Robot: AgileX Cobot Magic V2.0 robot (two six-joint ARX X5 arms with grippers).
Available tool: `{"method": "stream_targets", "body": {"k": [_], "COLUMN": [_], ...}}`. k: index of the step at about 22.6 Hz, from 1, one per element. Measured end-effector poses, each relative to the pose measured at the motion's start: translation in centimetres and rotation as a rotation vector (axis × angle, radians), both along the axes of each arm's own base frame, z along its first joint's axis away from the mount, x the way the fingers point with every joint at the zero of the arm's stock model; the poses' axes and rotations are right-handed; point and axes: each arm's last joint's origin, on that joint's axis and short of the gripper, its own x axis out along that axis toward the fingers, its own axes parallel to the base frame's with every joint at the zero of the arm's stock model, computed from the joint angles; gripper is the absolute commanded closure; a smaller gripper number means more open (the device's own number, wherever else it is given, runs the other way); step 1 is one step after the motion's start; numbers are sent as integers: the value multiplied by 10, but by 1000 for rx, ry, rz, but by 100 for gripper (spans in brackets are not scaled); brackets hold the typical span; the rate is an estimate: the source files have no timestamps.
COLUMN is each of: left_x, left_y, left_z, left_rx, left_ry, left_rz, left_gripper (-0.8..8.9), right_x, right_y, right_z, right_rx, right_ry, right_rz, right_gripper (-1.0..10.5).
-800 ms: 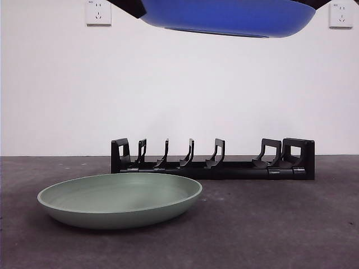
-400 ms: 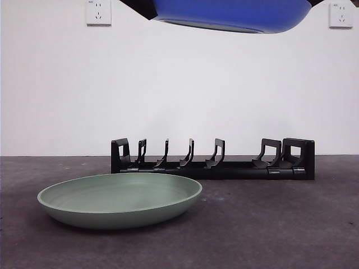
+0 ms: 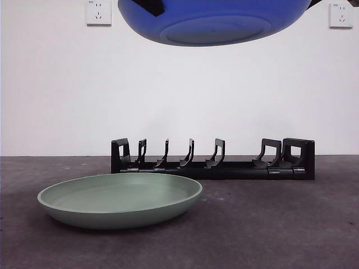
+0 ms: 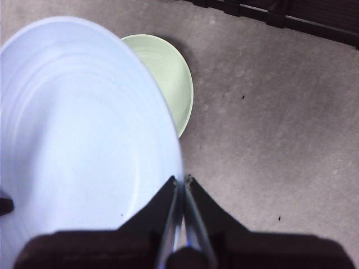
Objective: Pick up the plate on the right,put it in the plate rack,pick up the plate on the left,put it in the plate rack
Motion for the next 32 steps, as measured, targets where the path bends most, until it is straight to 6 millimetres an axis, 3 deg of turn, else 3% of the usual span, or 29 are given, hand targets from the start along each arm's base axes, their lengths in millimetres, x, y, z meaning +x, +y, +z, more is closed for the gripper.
{"method": "stream_targets", "body": {"k": [11,16,22,27,32], "left_x": [-1,-4,-3,-3,19], "left_y": [0,4,4,4,8], "left_z": [0,-4,-4,-4,3], "left_rx": [-15,26,10,-42,-272], "left_ry": [22,61,77,150,275], "left_rz": [28,62,91,139,278], "left_gripper": [822,822,822,822,822], "right_x": [2,3,4,-1,-42], "right_y": [1,1,1,-2,-21], "right_z": [1,2,6,46,106], "right_rx": [12,36,61,68,14], "right_ry": [-18,-35,-46,-202,-492], "right_rz": [1,6,14,-11,-132], "right_gripper": [926,693,658,658,660]}}
